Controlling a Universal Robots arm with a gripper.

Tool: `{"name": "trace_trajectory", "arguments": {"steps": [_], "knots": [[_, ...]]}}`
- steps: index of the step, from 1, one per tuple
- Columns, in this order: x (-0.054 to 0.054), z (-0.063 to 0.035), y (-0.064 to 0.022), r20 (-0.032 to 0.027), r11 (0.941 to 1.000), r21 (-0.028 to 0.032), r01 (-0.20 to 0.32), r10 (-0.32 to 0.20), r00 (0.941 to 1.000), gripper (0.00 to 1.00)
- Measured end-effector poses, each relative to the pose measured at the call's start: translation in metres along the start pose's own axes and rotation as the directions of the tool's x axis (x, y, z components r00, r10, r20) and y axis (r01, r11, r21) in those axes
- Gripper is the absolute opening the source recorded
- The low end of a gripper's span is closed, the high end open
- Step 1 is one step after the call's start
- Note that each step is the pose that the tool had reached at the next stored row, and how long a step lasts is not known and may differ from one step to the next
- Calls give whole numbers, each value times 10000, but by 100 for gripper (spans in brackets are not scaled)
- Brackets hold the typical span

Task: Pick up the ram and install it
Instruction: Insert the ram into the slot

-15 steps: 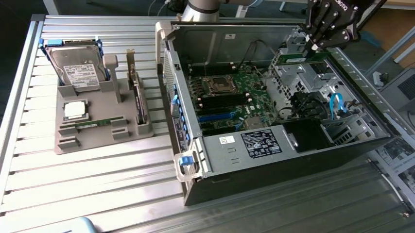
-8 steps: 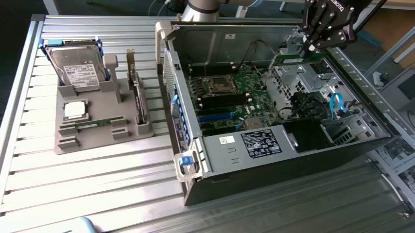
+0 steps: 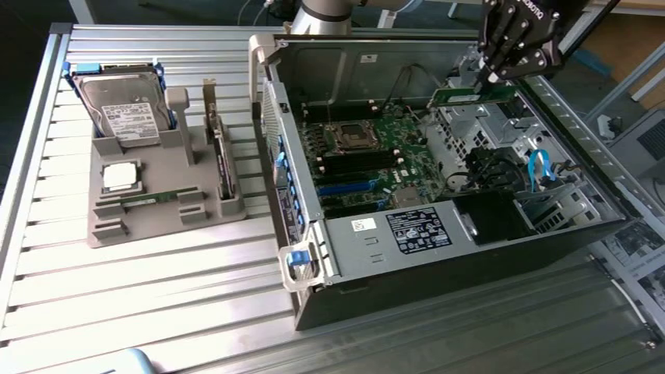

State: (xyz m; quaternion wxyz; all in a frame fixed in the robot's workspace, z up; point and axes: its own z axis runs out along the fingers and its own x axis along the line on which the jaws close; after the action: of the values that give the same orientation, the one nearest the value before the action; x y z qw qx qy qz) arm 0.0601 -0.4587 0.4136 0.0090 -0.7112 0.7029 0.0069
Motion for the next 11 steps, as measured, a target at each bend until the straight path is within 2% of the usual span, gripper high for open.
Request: {"name": "trace_trajectory", "arguments": {"steps": [5, 11], "knots": [[0, 7, 44, 0, 10000, 0, 0, 0, 10000, 12], [-1, 19, 140, 0, 10000, 0, 0, 0, 10000, 12]]}}
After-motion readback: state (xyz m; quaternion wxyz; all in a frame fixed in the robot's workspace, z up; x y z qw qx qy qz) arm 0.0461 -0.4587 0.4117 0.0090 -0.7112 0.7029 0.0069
